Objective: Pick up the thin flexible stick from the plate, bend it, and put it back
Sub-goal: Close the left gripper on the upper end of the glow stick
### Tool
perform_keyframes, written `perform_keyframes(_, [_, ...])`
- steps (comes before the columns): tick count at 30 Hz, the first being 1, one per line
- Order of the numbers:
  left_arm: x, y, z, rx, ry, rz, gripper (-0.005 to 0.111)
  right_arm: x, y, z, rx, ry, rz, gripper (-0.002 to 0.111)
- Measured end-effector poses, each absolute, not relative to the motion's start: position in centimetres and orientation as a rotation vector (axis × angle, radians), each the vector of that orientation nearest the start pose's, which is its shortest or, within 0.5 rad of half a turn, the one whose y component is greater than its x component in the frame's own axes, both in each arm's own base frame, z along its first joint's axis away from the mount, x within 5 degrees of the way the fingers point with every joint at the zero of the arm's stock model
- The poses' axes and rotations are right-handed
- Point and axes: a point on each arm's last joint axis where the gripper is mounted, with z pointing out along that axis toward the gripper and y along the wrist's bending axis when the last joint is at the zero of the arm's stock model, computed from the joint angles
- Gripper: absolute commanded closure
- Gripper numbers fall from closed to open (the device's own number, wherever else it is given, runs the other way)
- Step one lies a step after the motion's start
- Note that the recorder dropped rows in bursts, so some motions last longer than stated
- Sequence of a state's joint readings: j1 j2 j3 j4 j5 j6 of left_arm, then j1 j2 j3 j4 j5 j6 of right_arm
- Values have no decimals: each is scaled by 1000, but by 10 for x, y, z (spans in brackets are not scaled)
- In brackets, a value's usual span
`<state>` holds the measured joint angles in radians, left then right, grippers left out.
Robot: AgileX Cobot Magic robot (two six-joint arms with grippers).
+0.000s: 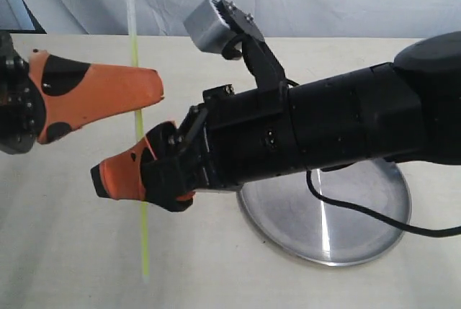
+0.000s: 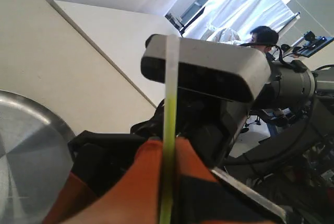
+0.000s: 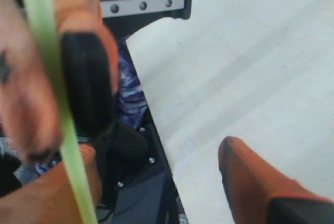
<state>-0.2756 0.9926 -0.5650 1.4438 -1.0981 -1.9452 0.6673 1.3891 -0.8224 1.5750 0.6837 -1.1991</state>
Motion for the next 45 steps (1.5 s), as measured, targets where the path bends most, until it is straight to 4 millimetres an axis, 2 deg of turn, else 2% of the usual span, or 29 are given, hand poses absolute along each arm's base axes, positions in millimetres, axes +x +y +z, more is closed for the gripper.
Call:
perform_keyframes(2, [138,-126,312,585,1773,-1555,106,186,219,278,-781,2082,1312,80])
perform_keyframes(3, [139,-128,312,589,1764,-1551,106,184,220,278,-797,2082,1320,106])
perform_keyframes(4, [141,-130,313,597,1750,-1548,106,181,220,279,-840,2076,1347,108])
perform_keyframes(12, [150,-142,314,721,1735,-1499,106,170,221,281,-930,2069,1449,108])
perform_keyframes(20, [158,-148,306,771,1765,-1489,106,160,209,292,-990,2040,1345,109])
perform_keyframes(27, [159,-149,309,732,1727,-1557,106,165,202,287,-958,2119,1176,109])
perform_keyframes(31, [159,-150,310,722,1695,-1612,106,172,205,283,-921,2153,1141,109])
perform_keyframes(40, [168,-150,302,722,1757,-1495,106,201,215,253,-800,2243,1005,109])
perform_keyframes(45, [169,-150,297,751,1794,-1445,106,197,218,249,-839,2267,1043,109])
